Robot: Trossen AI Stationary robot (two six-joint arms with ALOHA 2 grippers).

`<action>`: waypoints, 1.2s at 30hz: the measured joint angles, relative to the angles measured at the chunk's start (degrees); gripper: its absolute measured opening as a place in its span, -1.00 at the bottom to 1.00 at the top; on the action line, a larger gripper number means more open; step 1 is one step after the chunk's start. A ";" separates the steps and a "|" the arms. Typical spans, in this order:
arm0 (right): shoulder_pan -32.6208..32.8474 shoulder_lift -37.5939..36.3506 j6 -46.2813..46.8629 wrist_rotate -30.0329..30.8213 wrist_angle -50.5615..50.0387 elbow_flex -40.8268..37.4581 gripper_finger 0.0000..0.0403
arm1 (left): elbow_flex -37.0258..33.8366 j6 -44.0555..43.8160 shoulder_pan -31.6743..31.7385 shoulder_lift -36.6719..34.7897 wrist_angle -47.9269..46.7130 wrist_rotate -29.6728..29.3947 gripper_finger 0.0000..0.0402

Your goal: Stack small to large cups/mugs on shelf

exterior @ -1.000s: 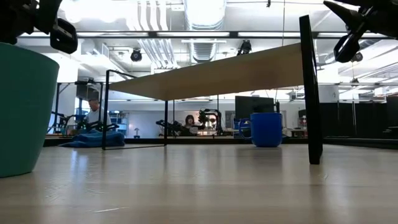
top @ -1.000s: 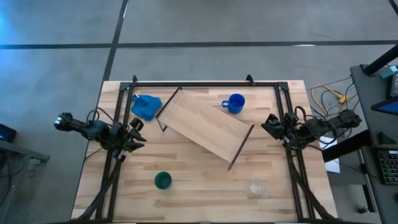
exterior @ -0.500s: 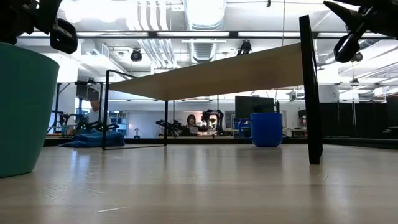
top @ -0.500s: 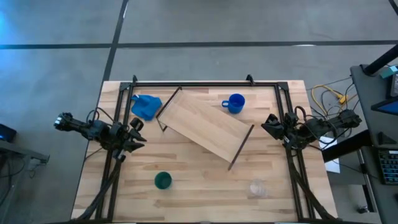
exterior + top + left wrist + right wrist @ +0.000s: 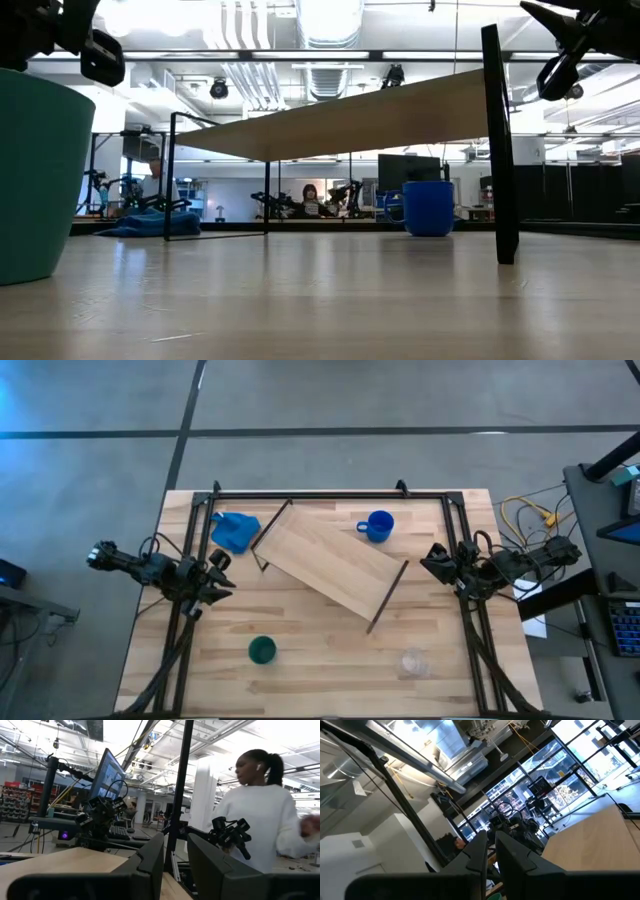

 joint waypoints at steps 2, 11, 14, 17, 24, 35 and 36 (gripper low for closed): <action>0.00 -0.02 0.00 0.00 -0.02 0.00 -0.83 | 0.00 0.00 0.01 0.00 0.00 0.01 -0.64; 0.00 -0.02 0.00 0.58 0.17 0.00 -0.83 | -0.01 0.00 0.01 0.00 0.01 0.01 -0.64; -0.02 0.00 0.00 1.65 0.00 0.00 -0.83 | -0.01 0.00 0.02 0.00 0.00 0.00 -0.64; -0.02 0.00 0.15 1.72 0.01 0.00 -0.83 | 0.00 0.00 0.02 0.00 0.00 0.00 -0.64; 0.00 -0.01 1.43 1.58 0.28 0.00 -0.83 | 0.00 -0.03 0.02 -0.45 0.10 0.00 -0.64; 0.00 0.00 3.77 1.49 0.24 0.00 -0.83 | 0.00 0.00 0.01 -0.39 0.17 0.00 -0.64; 0.00 0.00 3.13 1.52 0.24 0.00 -0.83 | 0.00 0.01 0.01 -0.37 0.17 0.00 -0.64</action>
